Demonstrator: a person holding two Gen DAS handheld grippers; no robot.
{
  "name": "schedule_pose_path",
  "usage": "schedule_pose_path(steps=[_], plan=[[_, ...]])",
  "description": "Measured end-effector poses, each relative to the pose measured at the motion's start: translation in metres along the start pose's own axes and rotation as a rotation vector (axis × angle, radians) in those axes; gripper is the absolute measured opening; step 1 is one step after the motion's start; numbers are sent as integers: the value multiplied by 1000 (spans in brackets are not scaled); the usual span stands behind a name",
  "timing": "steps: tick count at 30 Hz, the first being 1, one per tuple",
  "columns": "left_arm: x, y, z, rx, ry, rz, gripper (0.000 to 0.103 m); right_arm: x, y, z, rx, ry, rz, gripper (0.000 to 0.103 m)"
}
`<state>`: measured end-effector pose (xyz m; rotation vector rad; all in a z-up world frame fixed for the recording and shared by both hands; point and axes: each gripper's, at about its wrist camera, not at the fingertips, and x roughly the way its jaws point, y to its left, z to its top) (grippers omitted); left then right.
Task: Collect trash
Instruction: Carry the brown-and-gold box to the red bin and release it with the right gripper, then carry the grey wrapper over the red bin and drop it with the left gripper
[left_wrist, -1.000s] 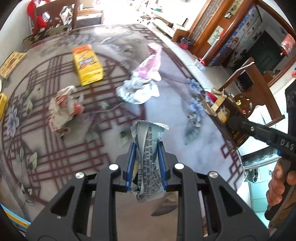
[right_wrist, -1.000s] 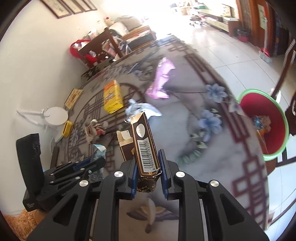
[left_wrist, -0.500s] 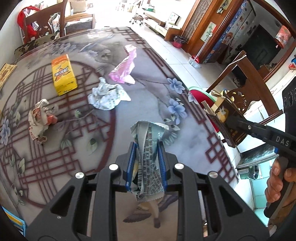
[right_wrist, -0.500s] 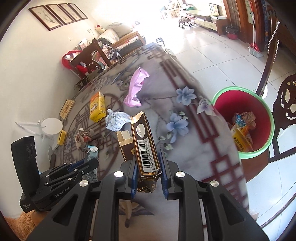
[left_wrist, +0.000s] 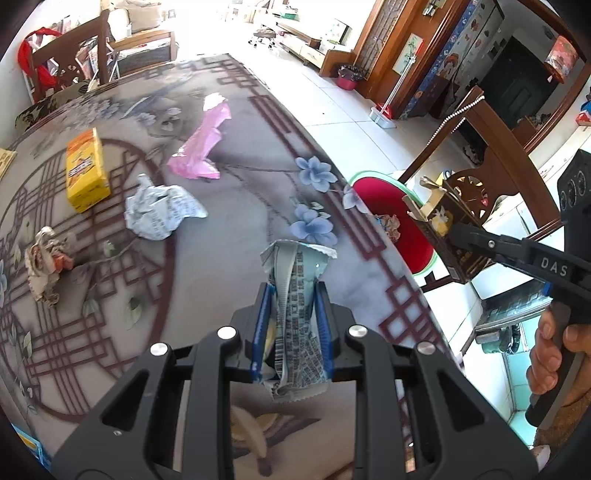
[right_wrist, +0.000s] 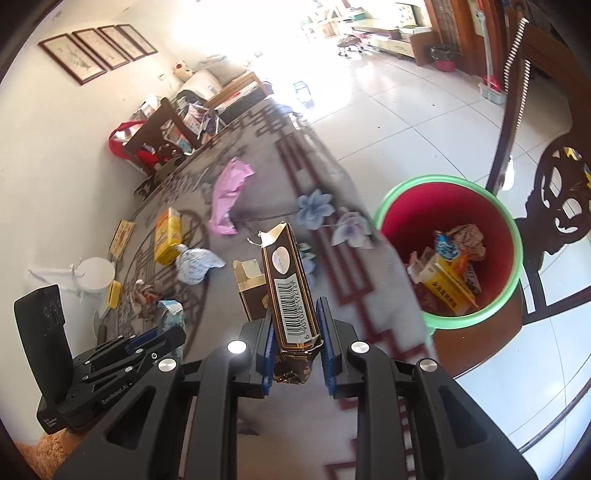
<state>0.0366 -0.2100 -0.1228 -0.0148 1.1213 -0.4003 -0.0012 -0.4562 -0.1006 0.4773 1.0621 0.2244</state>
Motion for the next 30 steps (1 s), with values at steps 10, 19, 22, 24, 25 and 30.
schedule_pose_path(steps=[10, 19, 22, 24, 25, 30], plan=[[16, -49, 23, 54, -11, -29, 23, -8, -66, 28, 39, -45, -165, 20], [21, -84, 57, 93, -52, -45, 23, 10, -108, 57, 12, -27, -269, 20], [27, -96, 71, 107, -61, -54, 23, 13, -111, 64, -4, -36, -287, 23], [30, -104, 80, 118, -65, -60, 23, 14, -114, 68, -9, -49, -298, 45], [32, -109, 85, 125, -70, -63, 23, 14, -115, 70, -10, -61, -304, 54], [43, -135, 107, 170, -103, -75, 23, 7, -123, 72, -16, -90, -340, 63]])
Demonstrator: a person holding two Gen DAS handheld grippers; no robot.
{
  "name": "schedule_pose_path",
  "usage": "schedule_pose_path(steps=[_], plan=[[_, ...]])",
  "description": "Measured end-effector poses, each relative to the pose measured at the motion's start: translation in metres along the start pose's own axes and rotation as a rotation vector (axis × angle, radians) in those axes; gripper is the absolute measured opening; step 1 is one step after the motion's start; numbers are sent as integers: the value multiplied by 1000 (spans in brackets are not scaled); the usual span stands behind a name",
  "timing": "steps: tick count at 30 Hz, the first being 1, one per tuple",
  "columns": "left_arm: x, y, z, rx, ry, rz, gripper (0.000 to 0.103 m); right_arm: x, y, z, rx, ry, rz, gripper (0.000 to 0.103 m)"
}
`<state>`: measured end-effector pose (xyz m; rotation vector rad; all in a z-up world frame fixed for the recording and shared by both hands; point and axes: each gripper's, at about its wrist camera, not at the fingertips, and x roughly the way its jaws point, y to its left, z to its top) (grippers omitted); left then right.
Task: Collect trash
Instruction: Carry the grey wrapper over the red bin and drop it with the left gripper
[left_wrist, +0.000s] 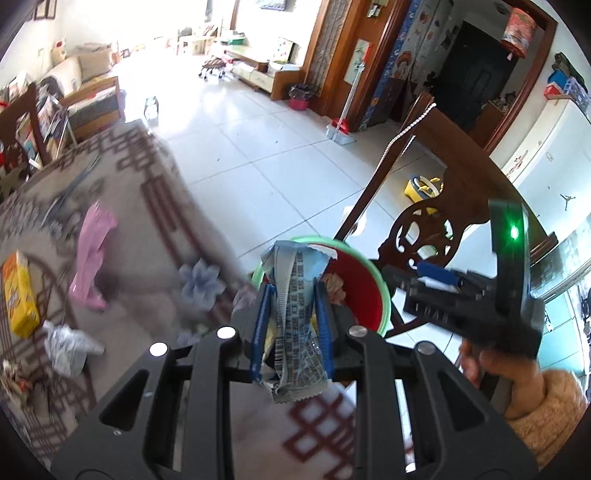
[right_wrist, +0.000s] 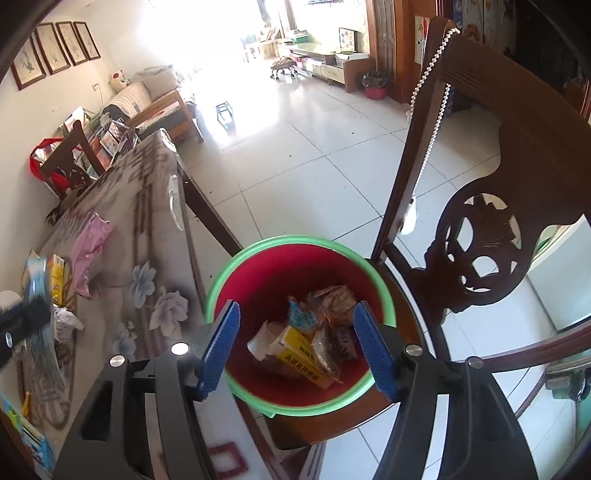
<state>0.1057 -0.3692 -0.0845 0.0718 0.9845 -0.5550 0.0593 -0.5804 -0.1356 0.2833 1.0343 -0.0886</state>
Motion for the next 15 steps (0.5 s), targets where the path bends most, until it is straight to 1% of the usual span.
schedule_pose_path(steps=[2, 5, 11, 15], plan=[[8, -7, 7, 15, -6, -8, 23, -6, -8, -3, 32, -7, 6, 64], [22, -20, 17, 42, -15, -27, 23, -14, -19, -9, 82, -16, 13, 69], [54, -43, 27, 86, 6, -56, 23, -34, -32, -19, 130, -33, -2, 70], [71, -50, 32, 89, 27, -72, 23, -43, -37, -22, 146, -47, -13, 71]])
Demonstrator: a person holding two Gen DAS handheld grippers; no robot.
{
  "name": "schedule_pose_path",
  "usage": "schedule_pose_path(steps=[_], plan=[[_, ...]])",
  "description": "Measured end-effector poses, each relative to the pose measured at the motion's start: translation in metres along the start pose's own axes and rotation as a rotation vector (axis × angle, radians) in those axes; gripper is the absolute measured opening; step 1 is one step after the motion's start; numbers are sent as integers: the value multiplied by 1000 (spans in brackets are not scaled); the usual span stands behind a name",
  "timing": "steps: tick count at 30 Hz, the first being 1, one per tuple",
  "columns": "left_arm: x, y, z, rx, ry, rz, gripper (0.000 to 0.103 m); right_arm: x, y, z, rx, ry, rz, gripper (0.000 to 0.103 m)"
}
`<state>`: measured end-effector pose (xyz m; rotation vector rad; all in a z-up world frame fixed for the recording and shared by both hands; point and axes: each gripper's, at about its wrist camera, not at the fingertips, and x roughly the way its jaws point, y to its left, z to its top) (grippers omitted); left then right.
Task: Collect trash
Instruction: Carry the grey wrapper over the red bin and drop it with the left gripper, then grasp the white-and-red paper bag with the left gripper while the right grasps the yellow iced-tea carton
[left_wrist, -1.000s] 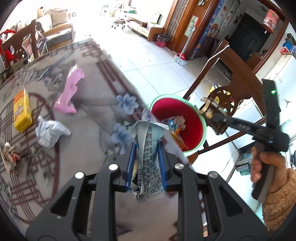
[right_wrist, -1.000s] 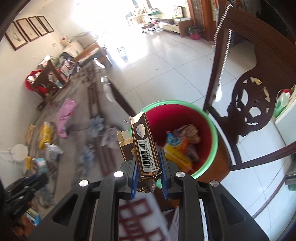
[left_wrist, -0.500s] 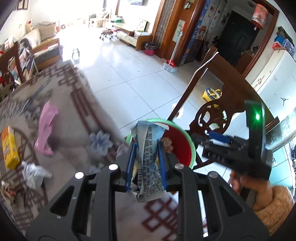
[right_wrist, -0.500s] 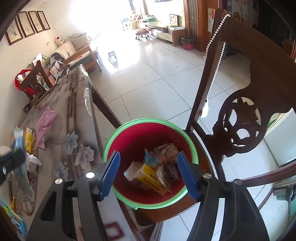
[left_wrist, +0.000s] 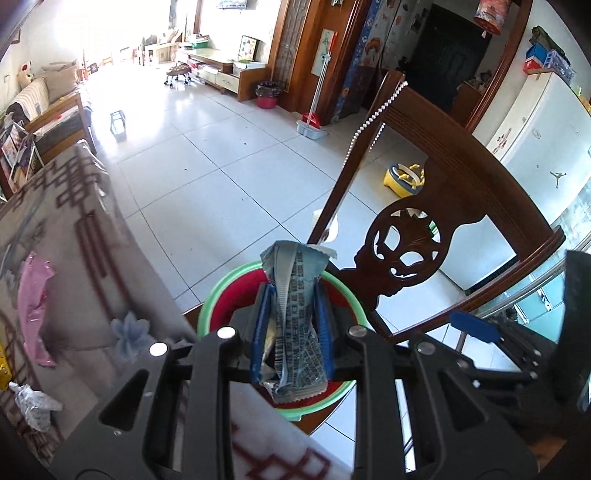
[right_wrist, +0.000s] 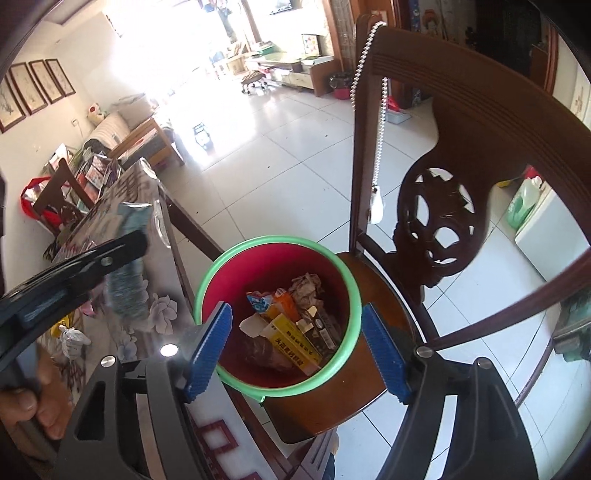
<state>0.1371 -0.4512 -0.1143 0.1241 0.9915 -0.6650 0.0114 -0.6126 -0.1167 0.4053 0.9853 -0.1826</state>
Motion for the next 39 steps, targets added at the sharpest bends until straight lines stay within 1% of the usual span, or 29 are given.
schedule_pose_path(steps=[1, 3, 4, 5, 11, 14, 18, 20, 22, 24, 27, 28, 34, 35, 38, 39], plan=[[2, -1, 1, -1, 4, -4, 24, -2, -1, -1, 6, -1, -5, 71], [5, -3, 2, -5, 2, -8, 34, -3, -3, -3, 12, 0, -12, 71], [5, -2, 3, -9, -9, -9, 47, -4, -4, -4, 16, 1, -16, 71], [2, -3, 4, -15, -28, -11, 55, -6, -4, -5, 19, 1, -20, 71], [-23, 0, 4, 4, -74, -1, 62, -18, 3, -12, 12, -9, -32, 71], [-42, 7, -1, -11, -93, 3, 67, -25, 16, -15, -10, -20, -31, 71], [-75, 24, -15, -50, -117, 26, 69, -36, 38, -20, -53, -36, -13, 72], [-98, 39, -28, -83, -138, 45, 71, -42, 55, -25, -86, -44, 1, 73], [-116, 55, -40, -113, -152, 68, 72, -46, 72, -30, -116, -48, 17, 74], [-135, 74, -55, -143, -165, 105, 72, -49, 89, -35, -145, -50, 32, 77], [-165, 110, -85, -209, -178, 179, 72, -50, 125, -47, -209, -35, 68, 77], [-171, 117, -92, -225, -178, 193, 73, -49, 133, -49, -224, -30, 78, 77], [-216, 203, -159, -396, -150, 345, 73, -39, 204, -75, -327, 24, 157, 77], [-223, 217, -172, -422, -147, 369, 76, -37, 217, -80, -346, 35, 172, 77], [-235, 262, -205, -489, -126, 454, 78, -33, 253, -94, -397, 61, 203, 77], [-235, 273, -211, -502, -116, 470, 78, -32, 261, -98, -408, 67, 209, 77]])
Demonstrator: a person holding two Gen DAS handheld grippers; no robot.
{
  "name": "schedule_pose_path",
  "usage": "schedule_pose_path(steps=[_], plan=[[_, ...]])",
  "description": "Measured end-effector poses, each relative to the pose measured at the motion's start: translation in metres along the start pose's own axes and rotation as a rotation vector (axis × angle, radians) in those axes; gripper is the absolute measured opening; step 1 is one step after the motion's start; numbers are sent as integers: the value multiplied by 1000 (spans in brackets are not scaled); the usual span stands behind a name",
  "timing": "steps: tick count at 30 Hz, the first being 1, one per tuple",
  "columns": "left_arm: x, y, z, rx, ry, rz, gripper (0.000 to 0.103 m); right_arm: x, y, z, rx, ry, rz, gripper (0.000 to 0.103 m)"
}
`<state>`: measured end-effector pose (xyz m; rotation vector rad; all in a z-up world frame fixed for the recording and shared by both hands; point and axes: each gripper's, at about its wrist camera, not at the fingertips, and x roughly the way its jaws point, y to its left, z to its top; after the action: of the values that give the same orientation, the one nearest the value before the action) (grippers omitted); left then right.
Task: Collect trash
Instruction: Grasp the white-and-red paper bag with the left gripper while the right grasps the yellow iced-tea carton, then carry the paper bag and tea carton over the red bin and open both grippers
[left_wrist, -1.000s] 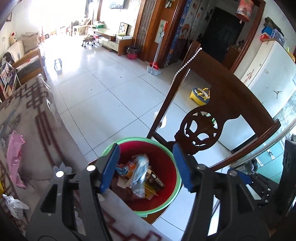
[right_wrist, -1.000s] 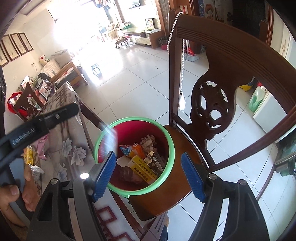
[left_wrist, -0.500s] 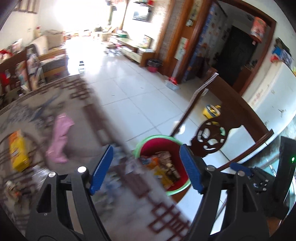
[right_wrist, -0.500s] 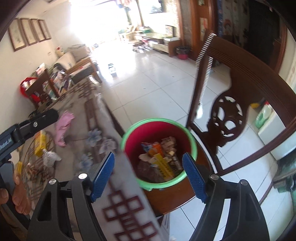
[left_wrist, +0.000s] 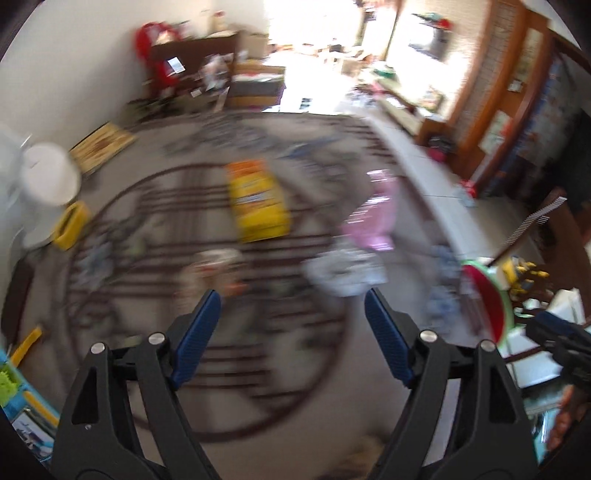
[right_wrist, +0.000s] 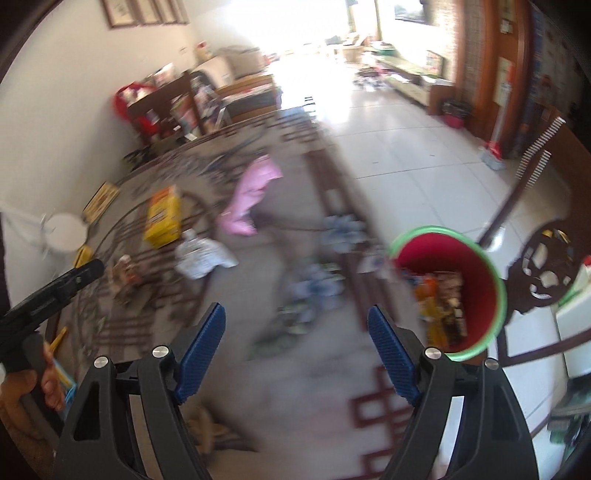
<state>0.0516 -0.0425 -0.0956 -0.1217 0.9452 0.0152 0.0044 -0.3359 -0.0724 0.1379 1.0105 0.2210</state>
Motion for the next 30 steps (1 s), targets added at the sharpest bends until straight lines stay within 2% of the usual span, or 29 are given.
schedule_pose_path(steps=[2, 5, 10, 13, 15, 17, 20, 23, 25, 30], plan=[[16, 31, -2, -34, 36, 37, 78, 8, 20, -2, -20, 20, 12, 77], [44, 64, -1, -70, 85, 51, 78, 22, 45, -2, -44, 48, 20, 77], [91, 74, 7, -20, 144, 37, 78, 46, 72, 12, -61, 88, 29, 77], [112, 74, 13, -3, 160, 6, 77, 65, 92, 36, -86, 94, 43, 78], [120, 75, 16, 2, 167, -14, 69, 79, 108, 56, -114, 79, 46, 78], [129, 75, 18, 6, 183, -30, 45, 101, 125, 78, -134, 62, 56, 78], [132, 78, 19, -15, 174, -60, 37, 139, 147, 108, -145, 61, 58, 78], [119, 85, 19, -34, 133, -78, 36, 183, 168, 130, -159, 109, 50, 78], [103, 92, 17, -61, 100, -89, 36, 208, 183, 139, -193, 131, 35, 78], [79, 109, 7, -126, 76, -90, 36, 260, 214, 143, -253, 197, 28, 78]])
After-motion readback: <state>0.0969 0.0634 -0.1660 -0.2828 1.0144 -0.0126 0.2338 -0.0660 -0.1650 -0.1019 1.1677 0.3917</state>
